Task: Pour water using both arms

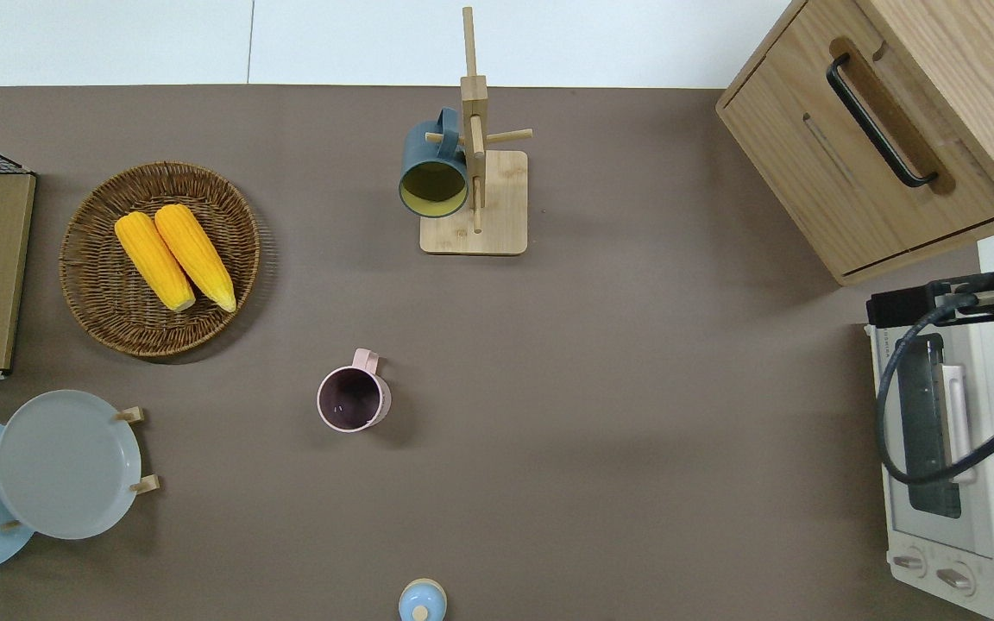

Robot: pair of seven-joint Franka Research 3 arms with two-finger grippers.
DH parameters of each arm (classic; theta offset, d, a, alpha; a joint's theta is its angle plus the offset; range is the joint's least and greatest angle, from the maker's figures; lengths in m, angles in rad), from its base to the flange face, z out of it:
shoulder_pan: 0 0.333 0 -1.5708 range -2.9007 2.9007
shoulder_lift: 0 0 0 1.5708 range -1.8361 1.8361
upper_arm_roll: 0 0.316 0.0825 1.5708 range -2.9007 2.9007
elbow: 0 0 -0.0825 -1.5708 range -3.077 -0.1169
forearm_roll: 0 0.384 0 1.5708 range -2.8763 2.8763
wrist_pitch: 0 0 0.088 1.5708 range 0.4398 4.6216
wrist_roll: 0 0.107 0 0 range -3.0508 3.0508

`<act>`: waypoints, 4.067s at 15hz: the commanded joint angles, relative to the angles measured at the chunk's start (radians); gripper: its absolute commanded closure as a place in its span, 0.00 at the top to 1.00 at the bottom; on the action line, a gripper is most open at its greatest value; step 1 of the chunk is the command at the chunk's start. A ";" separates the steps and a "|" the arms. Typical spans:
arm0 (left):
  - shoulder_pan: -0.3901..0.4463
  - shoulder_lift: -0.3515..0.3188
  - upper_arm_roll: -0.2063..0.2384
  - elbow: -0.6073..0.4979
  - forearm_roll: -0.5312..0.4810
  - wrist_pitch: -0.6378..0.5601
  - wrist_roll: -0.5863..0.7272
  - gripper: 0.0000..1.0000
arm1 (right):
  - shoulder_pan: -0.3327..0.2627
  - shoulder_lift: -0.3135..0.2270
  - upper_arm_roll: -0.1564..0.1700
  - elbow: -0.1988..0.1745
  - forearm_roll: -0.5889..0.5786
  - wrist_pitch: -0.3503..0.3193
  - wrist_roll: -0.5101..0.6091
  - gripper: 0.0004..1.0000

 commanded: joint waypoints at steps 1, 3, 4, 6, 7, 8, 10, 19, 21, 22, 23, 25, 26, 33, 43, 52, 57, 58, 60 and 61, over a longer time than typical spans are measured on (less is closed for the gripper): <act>0.011 0.042 -0.007 0.042 -0.081 0.017 0.101 0.00 | 0.000 0.005 -0.002 0.010 0.015 -0.003 -0.021 0.99; 0.011 0.051 -0.007 0.042 -0.080 0.017 0.105 0.00 | 0.000 0.005 -0.002 0.010 0.015 -0.003 -0.021 0.99; 0.009 0.056 -0.007 0.041 -0.078 0.026 0.106 0.00 | 0.000 0.005 -0.002 0.010 0.015 -0.003 -0.021 0.99; 0.009 0.063 -0.008 0.036 -0.076 0.053 0.111 0.00 | 0.000 0.005 -0.002 0.010 0.015 -0.003 -0.021 0.99; 0.008 0.076 -0.010 0.035 -0.078 0.061 0.111 0.00 | 0.000 0.005 -0.002 0.010 0.015 -0.003 -0.021 0.99; 0.008 0.083 -0.011 0.035 -0.080 0.070 0.111 0.00 | 0.000 0.005 -0.002 0.010 0.015 -0.003 -0.021 0.99; 0.011 0.090 -0.014 0.035 -0.080 0.070 0.128 0.00 | 0.000 0.005 -0.002 0.010 0.015 -0.003 -0.021 0.99; 0.014 0.114 -0.016 0.035 -0.093 0.070 0.125 1.00 | 0.000 0.005 -0.001 0.010 0.015 -0.003 -0.021 0.99; 0.014 0.113 -0.014 0.039 -0.092 0.067 0.111 1.00 | 0.000 0.005 -0.002 0.010 0.015 -0.003 -0.021 0.99; 0.012 0.113 -0.013 0.039 -0.090 0.063 0.108 1.00 | 0.000 0.005 -0.002 0.010 0.015 -0.003 -0.021 0.99; 0.009 0.111 -0.008 0.044 -0.080 0.055 0.096 1.00 | 0.000 0.005 -0.002 0.010 0.015 -0.003 -0.021 0.99; 0.003 0.105 -0.004 0.044 -0.063 0.047 0.053 1.00 | 0.000 0.005 -0.002 0.010 0.015 -0.003 -0.021 0.99; 0.000 0.100 0.001 0.044 -0.023 0.035 0.031 1.00 | 0.000 0.005 -0.002 0.010 0.015 -0.003 -0.021 0.99; -0.002 0.070 0.005 0.131 0.344 -0.169 -0.282 1.00 | 0.000 0.005 -0.002 0.010 0.015 -0.003 -0.021 0.99; -0.064 -0.050 0.153 0.145 0.526 -0.497 -0.325 1.00 | 0.000 0.005 -0.002 0.010 0.015 -0.003 -0.021 0.99; -0.268 -0.192 0.269 0.119 0.618 -0.760 -0.460 1.00 | 0.000 0.005 -0.002 0.010 0.015 -0.003 -0.021 0.99; -0.426 -0.255 0.257 0.110 0.675 -0.859 -0.588 1.00 | 0.000 0.005 -0.002 0.010 0.015 -0.003 -0.021 0.99; -0.437 -0.263 0.240 0.110 0.675 -0.884 -0.637 1.00 | 0.000 0.005 -0.002 0.010 0.015 -0.003 -0.021 0.99; -0.445 -0.277 0.185 0.110 0.675 -0.907 -0.717 1.00 | 0.000 0.005 -0.002 0.010 0.015 -0.003 -0.021 0.99; -0.446 -0.277 0.162 0.110 0.677 -0.910 -0.745 1.00 | 0.000 0.005 -0.002 0.010 0.015 -0.003 -0.021 0.99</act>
